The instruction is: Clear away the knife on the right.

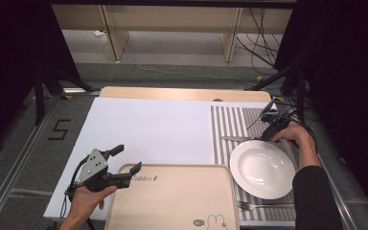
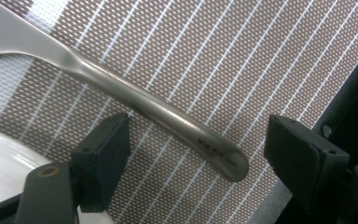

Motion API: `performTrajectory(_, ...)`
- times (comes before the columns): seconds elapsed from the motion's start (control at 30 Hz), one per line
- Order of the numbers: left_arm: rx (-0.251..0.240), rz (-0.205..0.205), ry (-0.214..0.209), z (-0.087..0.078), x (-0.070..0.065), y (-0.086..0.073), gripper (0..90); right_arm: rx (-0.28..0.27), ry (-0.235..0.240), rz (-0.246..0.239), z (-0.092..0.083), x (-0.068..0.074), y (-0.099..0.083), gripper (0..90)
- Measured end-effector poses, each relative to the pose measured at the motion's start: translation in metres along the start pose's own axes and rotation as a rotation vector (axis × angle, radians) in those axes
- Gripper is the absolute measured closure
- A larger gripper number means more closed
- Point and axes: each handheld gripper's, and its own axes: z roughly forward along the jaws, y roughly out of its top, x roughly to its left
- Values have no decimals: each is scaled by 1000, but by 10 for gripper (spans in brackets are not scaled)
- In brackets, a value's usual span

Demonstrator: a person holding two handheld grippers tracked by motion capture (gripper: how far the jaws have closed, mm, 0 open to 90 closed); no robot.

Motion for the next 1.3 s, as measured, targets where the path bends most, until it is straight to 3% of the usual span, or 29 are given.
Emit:
performTrajectory(0.23,0,1,-1,0,0,0,167,19,-8,-15,4,2,3,254)
performTrajectory(0.5,-1,3,0,0,-1,0,167,-5,1,-65,2,5,5,330)
performTrajectory(0.6,0,4,0,1,-1,0,167,-5,4,-59,2,7,5,334)
performTrajectory(0.77,3,7,0,1,-1,0,168,-18,-1,-105,2,9,6,365)
performTrajectory(1.3,8,10,-2,1,-2,0,170,-23,31,-136,1,9,5,454)
